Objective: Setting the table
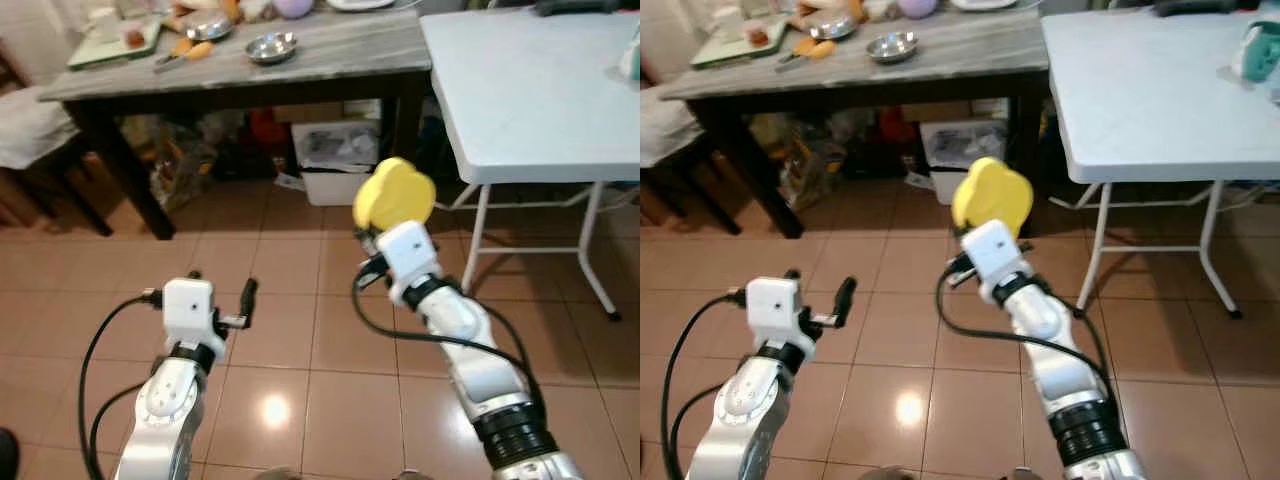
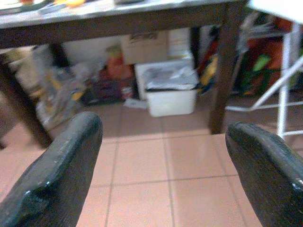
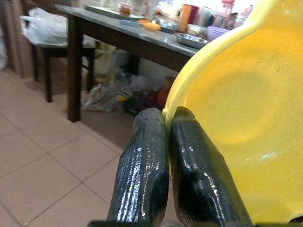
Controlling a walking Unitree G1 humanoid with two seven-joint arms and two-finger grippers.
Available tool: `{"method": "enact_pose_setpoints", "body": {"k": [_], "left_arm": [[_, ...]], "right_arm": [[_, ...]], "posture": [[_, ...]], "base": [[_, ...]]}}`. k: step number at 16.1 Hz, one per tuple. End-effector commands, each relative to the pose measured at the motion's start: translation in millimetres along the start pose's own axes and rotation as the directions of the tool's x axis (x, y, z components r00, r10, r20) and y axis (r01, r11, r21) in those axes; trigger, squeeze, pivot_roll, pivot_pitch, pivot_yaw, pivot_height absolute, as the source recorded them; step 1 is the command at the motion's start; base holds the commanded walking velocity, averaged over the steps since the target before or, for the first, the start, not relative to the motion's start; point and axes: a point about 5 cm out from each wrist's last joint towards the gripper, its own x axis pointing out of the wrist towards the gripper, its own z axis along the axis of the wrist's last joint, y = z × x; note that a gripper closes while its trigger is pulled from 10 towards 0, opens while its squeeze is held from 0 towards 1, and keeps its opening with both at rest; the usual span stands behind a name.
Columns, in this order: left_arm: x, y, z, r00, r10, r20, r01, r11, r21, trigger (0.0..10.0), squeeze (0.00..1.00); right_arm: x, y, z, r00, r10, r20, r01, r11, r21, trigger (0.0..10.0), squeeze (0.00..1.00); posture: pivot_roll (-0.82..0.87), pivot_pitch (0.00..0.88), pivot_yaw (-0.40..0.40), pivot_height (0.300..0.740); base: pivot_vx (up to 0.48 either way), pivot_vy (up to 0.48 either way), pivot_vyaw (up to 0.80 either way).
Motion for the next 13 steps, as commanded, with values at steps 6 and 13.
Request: {"method": "enact_pose_setpoints", "body": {"k": [6,13], "left_arm": [[-4.8,7.9,1.5,1.0,-0.008,0.015,0.009,1.0,-0.014,10.0,0.0],[-5.7,5.5,0.8,1.0,-0.025,0.017,0.025,0.999,-0.024,10.0,0.0]], "right_arm": [[6.0,8.3,9.2,0.999,0.027,0.04,-0.027,1.0,-0.002,10.0,0.0],[7.2,8.1,10.8,0.999,0.027,0.045,-0.026,1.0,-0.006,10.0,0.0]], "posture": [[-0.07,0.124,0.122,0.74],[-0.07,0.123,0.121,0.74]], "base": [[0.249,0.0,0.0],[0.403,0.0,0.0]]}}
